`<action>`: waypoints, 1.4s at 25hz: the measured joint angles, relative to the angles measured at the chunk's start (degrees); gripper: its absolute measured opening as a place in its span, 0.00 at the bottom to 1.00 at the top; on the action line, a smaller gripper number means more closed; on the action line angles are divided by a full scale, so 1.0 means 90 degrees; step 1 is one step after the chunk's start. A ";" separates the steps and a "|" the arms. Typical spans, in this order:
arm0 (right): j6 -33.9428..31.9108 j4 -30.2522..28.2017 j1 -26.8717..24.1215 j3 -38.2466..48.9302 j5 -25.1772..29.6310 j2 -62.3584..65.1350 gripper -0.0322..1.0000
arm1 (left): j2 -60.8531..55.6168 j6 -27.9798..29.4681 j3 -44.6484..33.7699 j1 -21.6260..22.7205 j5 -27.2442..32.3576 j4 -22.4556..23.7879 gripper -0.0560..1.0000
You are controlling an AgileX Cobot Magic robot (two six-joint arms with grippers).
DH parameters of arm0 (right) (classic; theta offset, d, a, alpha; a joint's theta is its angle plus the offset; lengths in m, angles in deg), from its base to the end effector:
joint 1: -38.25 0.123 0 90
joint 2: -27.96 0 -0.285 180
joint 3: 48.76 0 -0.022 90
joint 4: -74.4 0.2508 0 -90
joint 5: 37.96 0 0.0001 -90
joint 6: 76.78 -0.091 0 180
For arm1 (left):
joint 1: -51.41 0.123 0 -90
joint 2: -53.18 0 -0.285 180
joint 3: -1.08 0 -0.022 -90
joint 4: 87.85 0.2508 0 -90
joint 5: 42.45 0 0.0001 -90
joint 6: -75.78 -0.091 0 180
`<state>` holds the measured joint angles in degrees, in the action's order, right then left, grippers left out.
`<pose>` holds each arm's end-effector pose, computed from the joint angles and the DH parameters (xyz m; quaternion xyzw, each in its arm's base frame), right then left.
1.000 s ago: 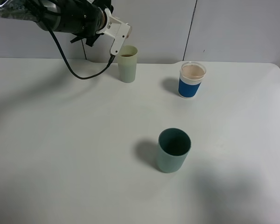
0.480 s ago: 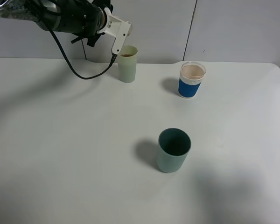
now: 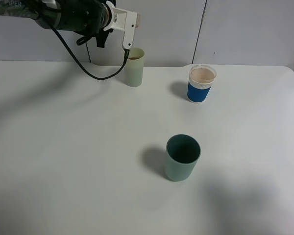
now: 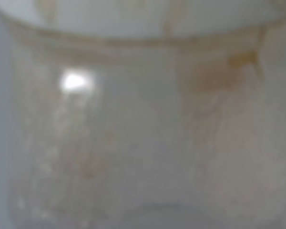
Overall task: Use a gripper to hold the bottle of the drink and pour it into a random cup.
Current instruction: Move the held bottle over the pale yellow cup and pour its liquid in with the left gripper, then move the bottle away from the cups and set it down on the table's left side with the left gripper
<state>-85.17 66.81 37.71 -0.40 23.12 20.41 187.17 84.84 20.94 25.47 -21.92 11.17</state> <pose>-0.0066 -0.0105 0.2784 0.0692 0.8479 -0.0303 0.5247 0.4775 -0.1971 0.2153 0.6363 0.5113 0.4213 0.3952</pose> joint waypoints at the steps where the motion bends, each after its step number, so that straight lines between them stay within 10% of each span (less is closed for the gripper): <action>1: 0.0000 0.0000 0.0000 0.0000 0.0000 0.0000 1.00 | 0.0000 0.0144 0.0000 0.0000 -0.0010 -0.0076 0.38; 9: 0.0000 0.0000 0.0000 0.0000 0.0000 0.0000 1.00 | -0.0014 0.1248 0.0000 0.0084 -0.0093 -0.0886 0.38; 22: 0.0000 0.0000 0.0000 0.0000 0.0000 0.0000 1.00 | -0.0796 0.1723 -0.0520 0.0543 -0.0685 -0.3606 0.38; 35: 0.0000 0.0000 0.0000 0.0000 0.0000 0.0000 1.00 | -0.1856 -0.0204 -0.2260 0.0779 -0.2881 -0.7375 0.38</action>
<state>-85.17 66.81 37.71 -0.40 23.12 20.41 170.47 83.00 0.60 32.49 -47.85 -55.21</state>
